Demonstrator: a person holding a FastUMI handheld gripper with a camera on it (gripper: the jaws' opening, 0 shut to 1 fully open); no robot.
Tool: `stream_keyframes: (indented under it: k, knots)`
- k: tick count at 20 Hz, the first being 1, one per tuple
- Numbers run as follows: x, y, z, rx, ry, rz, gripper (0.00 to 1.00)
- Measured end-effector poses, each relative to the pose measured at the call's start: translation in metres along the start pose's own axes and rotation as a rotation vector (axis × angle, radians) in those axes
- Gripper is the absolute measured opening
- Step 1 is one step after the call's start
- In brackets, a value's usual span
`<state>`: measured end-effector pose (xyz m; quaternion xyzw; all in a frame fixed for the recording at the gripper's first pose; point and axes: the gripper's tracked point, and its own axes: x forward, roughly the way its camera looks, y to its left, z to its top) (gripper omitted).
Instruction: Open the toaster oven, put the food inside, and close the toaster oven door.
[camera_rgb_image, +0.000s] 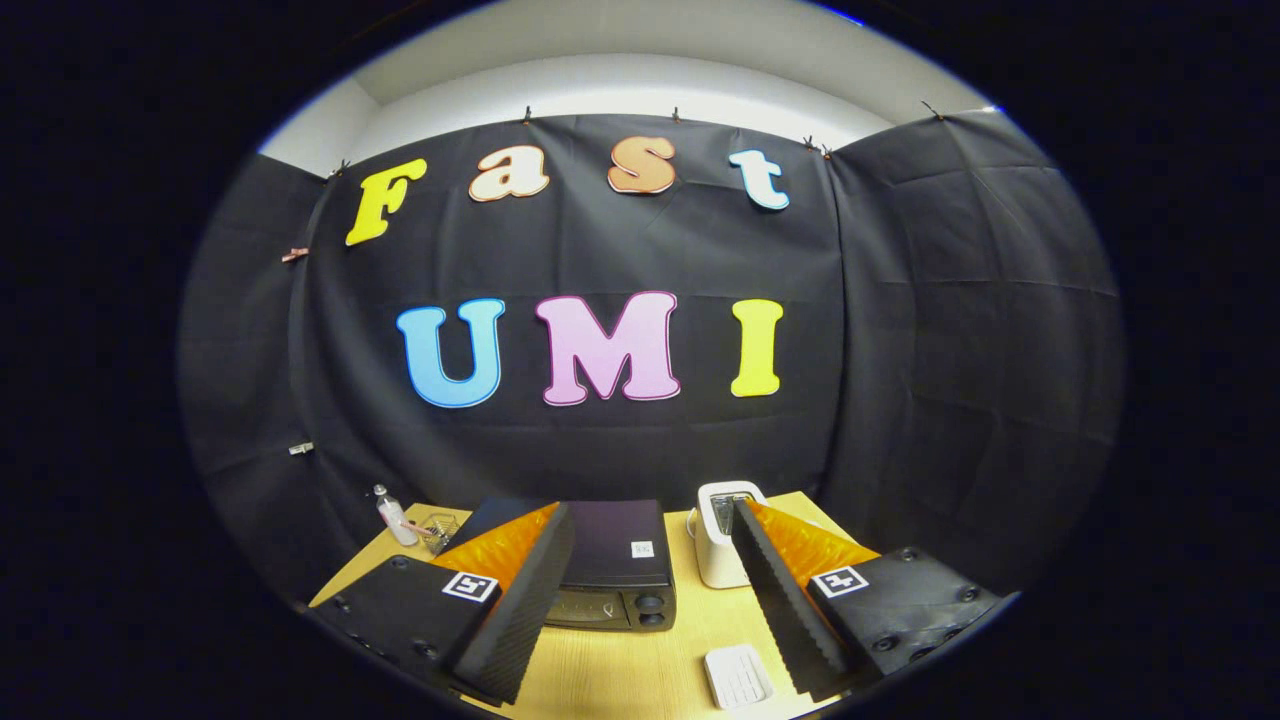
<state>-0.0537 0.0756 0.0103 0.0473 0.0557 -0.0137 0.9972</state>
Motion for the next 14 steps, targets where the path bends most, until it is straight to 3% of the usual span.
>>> stream_keyframes:
  k: [14]
  knots:
    - [-0.0085,-0.0099,0.0008,-0.009,-0.007,-0.012,0.97]
